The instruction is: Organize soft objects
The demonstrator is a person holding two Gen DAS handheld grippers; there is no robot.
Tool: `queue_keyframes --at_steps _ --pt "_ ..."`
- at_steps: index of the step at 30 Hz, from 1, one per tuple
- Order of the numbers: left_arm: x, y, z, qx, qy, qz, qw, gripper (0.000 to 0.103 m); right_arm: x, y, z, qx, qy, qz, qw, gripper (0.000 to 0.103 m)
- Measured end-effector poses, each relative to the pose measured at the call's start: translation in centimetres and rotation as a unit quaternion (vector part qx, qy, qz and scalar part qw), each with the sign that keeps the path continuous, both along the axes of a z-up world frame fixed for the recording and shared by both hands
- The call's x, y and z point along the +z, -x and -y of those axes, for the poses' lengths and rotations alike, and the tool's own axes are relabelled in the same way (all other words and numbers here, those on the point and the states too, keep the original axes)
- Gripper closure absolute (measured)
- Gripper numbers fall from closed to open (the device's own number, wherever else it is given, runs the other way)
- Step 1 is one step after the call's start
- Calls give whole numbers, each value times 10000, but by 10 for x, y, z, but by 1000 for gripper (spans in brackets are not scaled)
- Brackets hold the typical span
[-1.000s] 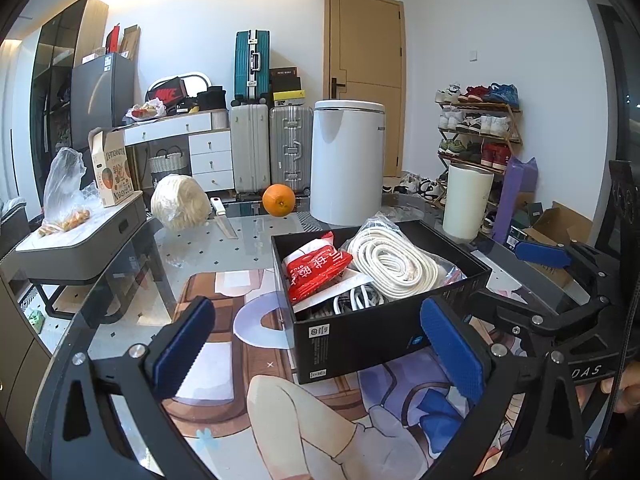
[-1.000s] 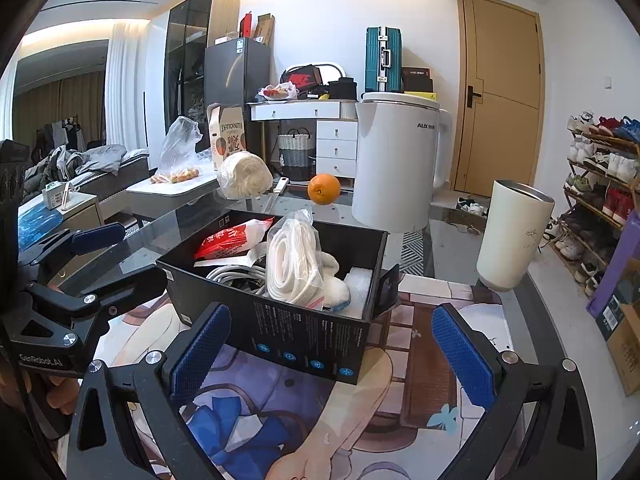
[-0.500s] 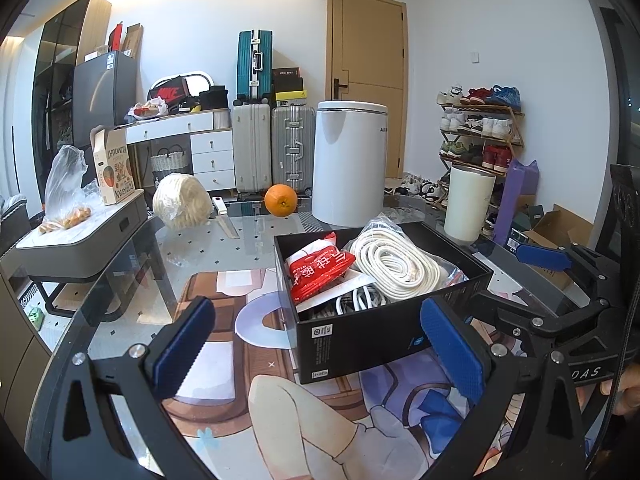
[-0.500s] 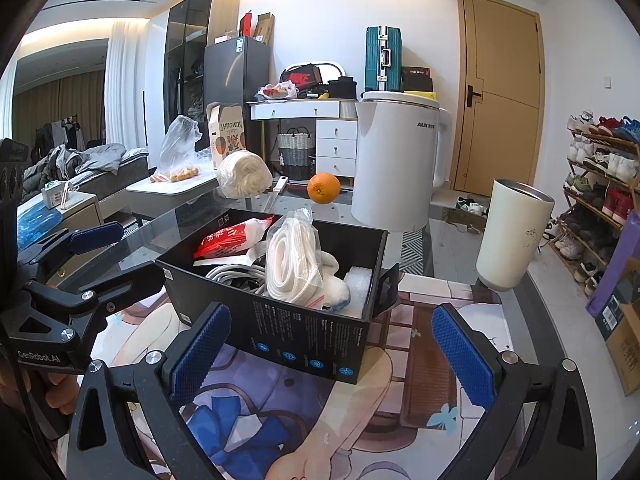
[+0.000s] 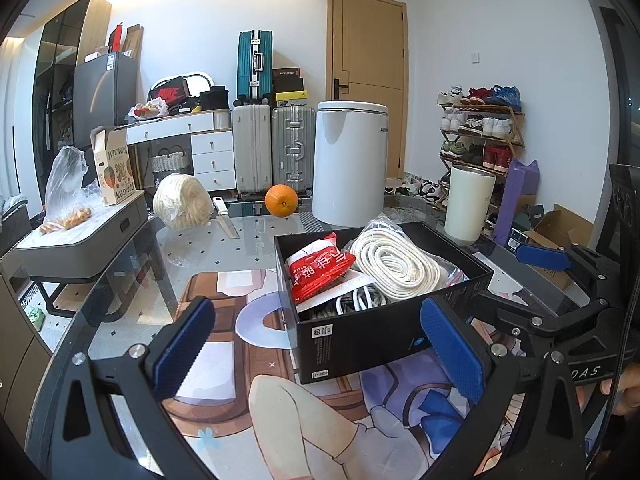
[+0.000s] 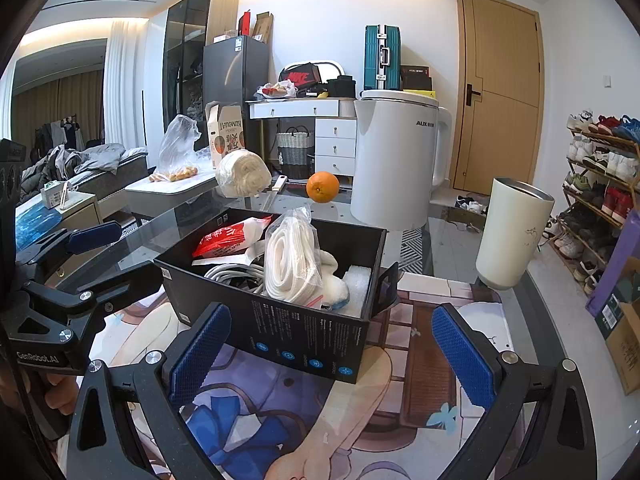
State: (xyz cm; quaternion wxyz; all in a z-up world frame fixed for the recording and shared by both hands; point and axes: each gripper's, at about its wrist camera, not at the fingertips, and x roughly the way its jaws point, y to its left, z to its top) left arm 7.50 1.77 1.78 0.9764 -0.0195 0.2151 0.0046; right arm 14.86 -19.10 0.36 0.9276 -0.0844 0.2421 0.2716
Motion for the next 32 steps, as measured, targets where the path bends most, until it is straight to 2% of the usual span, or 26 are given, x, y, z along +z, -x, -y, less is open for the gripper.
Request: queue_keyframes --at_steps 32 --pt "5 3 1 10 -99 75 9999 0 1 0 0 3 3 -6 10000 1"
